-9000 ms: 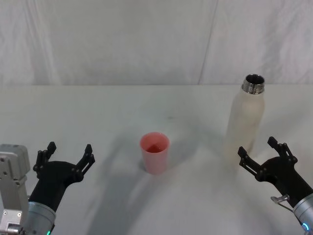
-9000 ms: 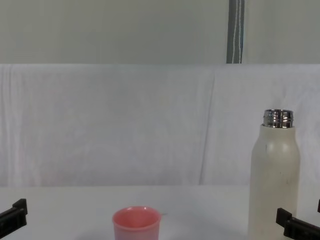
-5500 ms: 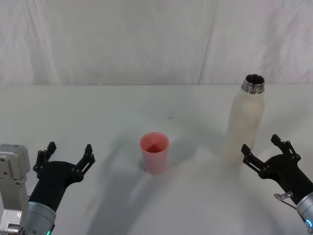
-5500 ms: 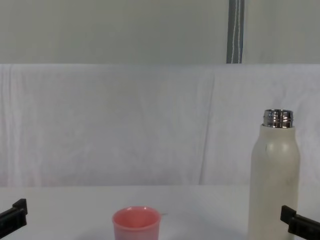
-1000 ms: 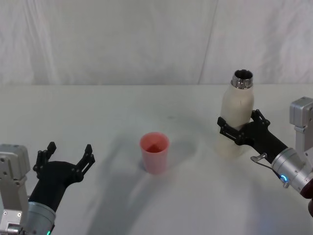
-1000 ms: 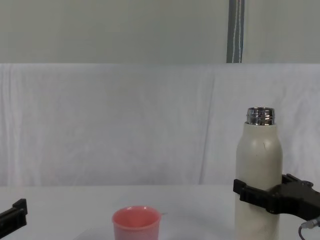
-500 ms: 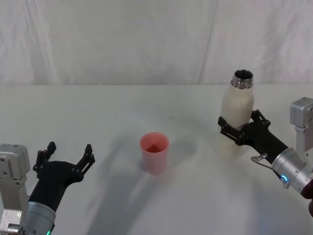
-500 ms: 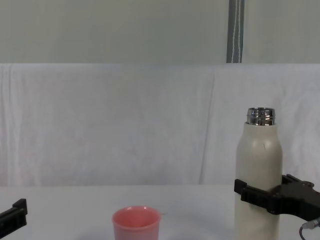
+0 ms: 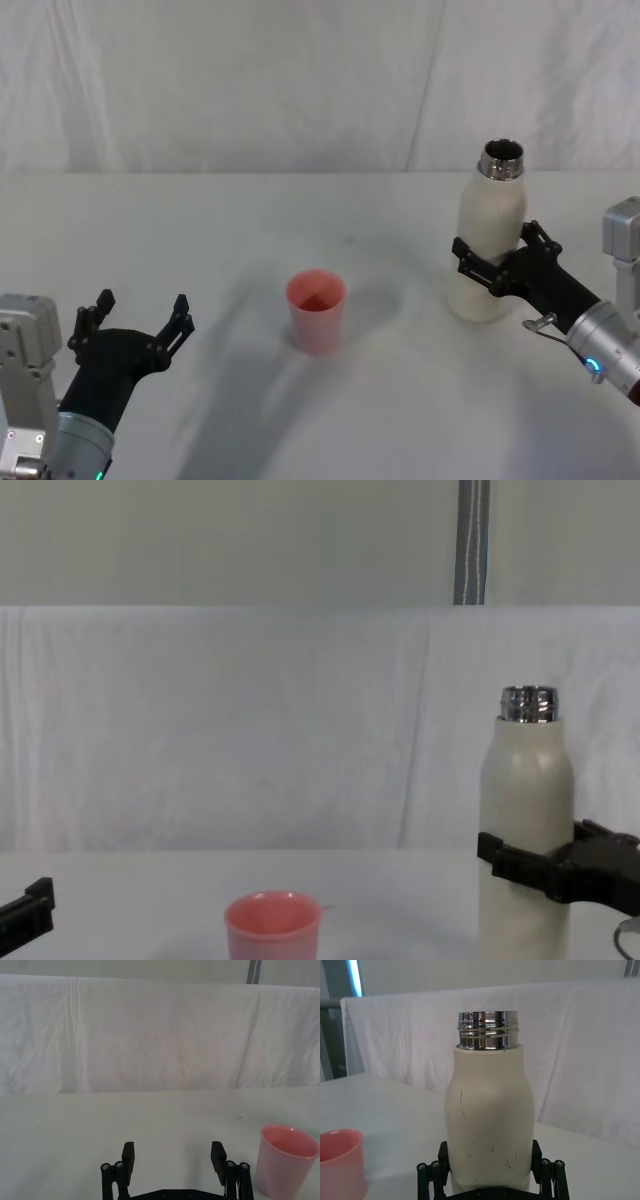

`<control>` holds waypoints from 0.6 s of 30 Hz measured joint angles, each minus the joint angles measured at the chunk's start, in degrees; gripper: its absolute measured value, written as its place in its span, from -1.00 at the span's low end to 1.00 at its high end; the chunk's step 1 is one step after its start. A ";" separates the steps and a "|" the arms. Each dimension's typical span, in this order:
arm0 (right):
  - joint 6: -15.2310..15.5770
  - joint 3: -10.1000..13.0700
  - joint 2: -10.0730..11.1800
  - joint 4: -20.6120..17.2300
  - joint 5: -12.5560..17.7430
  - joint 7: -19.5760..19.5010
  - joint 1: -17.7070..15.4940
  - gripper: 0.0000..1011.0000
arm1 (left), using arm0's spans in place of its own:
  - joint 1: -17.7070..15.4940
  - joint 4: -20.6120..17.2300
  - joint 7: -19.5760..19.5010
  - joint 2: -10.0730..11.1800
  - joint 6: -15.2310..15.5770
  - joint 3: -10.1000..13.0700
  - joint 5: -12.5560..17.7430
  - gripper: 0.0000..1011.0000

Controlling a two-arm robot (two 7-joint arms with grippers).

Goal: Grasp the thermos with one hand and pour water into the cup lid.

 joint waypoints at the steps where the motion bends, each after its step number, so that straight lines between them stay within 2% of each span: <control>1: 0.19 -0.08 0.60 -1.04 -0.54 -0.17 -0.32 0.89 | 0.00 0.00 0.00 0.00 0.00 0.00 0.00 0.98; 11: 1.90 -1.98 4.52 -6.35 -5.68 -0.62 -0.27 0.89 | 0.00 0.00 0.00 0.00 0.00 0.00 0.00 0.98; 13: 2.05 -2.19 4.79 -6.63 -6.24 -0.62 -0.12 0.89 | 0.00 0.00 0.00 0.00 0.00 0.00 0.00 0.98; 18: 3.23 -4.34 6.88 -8.48 -11.20 -0.85 1.64 0.89 | 0.00 0.00 0.00 0.00 0.00 0.00 0.00 0.98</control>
